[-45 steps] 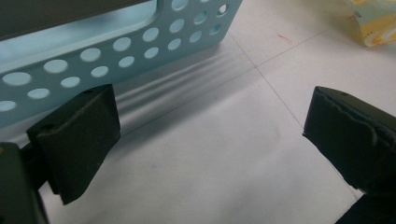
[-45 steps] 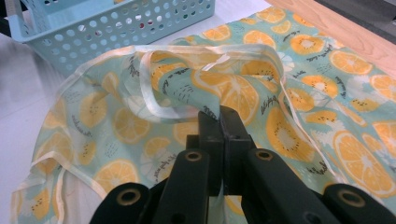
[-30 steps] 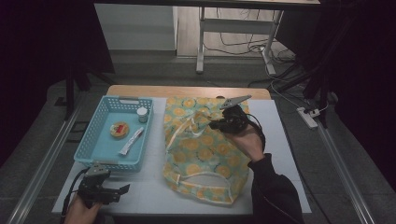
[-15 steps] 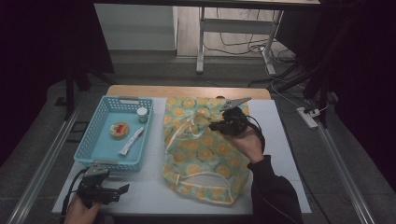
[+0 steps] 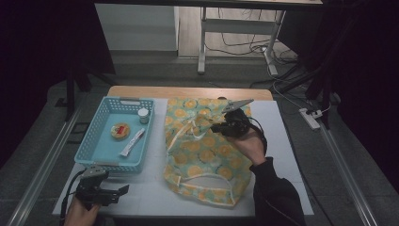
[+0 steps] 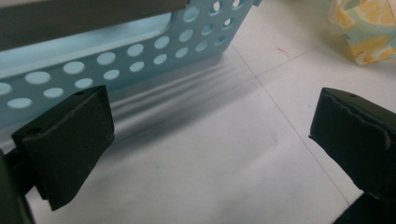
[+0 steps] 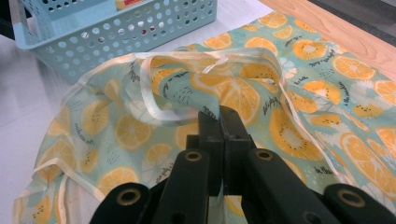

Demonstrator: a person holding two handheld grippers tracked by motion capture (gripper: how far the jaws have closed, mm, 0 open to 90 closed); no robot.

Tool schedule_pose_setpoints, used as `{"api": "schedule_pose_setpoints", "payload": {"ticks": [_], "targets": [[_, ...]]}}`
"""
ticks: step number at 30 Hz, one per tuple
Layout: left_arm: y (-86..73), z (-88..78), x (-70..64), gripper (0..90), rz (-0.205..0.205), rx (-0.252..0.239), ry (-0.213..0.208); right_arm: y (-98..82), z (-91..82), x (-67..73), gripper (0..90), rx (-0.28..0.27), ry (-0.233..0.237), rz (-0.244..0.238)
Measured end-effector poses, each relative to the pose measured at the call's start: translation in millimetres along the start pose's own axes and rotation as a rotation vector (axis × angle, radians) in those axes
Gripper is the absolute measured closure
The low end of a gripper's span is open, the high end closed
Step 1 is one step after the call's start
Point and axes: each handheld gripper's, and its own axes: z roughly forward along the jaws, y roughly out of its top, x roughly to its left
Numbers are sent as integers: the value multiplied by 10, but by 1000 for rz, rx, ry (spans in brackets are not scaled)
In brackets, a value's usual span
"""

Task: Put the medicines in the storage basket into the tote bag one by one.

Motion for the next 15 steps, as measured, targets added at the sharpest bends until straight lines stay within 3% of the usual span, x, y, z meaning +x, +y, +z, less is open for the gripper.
{"api": "schedule_pose_setpoints", "payload": {"ticks": [8,15], "targets": [[13,-29,-8,1,-1,13,-16,-10,1,-9,890,-5,4,1],[28,-71,14,0,23,-1,-55,-11,-12,-17,890,-5,4,0]]}}
